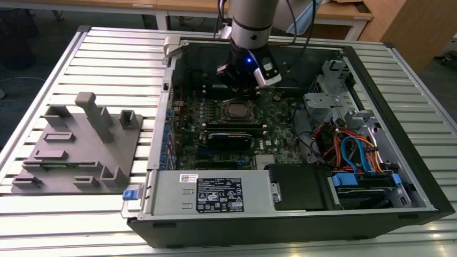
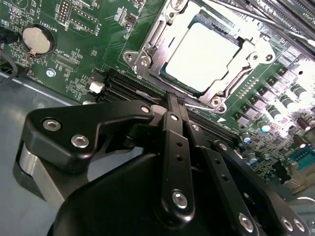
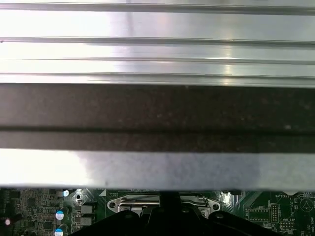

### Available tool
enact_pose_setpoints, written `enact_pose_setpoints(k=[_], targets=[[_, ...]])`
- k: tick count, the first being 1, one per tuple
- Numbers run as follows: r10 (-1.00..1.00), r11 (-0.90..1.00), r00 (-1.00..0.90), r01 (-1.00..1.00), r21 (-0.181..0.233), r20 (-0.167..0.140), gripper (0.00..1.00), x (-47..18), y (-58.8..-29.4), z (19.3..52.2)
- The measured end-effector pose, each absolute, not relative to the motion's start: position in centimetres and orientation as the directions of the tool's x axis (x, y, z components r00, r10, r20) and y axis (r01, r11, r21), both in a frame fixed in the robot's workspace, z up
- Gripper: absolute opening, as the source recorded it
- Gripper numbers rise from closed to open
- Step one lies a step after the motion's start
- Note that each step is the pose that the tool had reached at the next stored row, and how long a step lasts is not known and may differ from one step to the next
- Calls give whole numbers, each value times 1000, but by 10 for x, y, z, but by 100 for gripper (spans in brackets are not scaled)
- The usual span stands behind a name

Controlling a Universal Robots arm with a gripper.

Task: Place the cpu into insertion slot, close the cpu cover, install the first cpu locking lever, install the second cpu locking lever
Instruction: 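Install the first cpu locking lever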

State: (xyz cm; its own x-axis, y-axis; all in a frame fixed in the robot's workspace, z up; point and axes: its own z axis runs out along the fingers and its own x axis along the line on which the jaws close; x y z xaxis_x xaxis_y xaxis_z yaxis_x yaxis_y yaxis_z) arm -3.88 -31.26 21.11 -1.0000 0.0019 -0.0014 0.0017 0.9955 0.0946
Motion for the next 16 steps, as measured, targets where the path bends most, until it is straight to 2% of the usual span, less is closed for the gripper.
enact_pose_setpoints(k=[16], targets=[[-7, 995, -1000, -8, 95, -1, 10, -39, -310, 214]])
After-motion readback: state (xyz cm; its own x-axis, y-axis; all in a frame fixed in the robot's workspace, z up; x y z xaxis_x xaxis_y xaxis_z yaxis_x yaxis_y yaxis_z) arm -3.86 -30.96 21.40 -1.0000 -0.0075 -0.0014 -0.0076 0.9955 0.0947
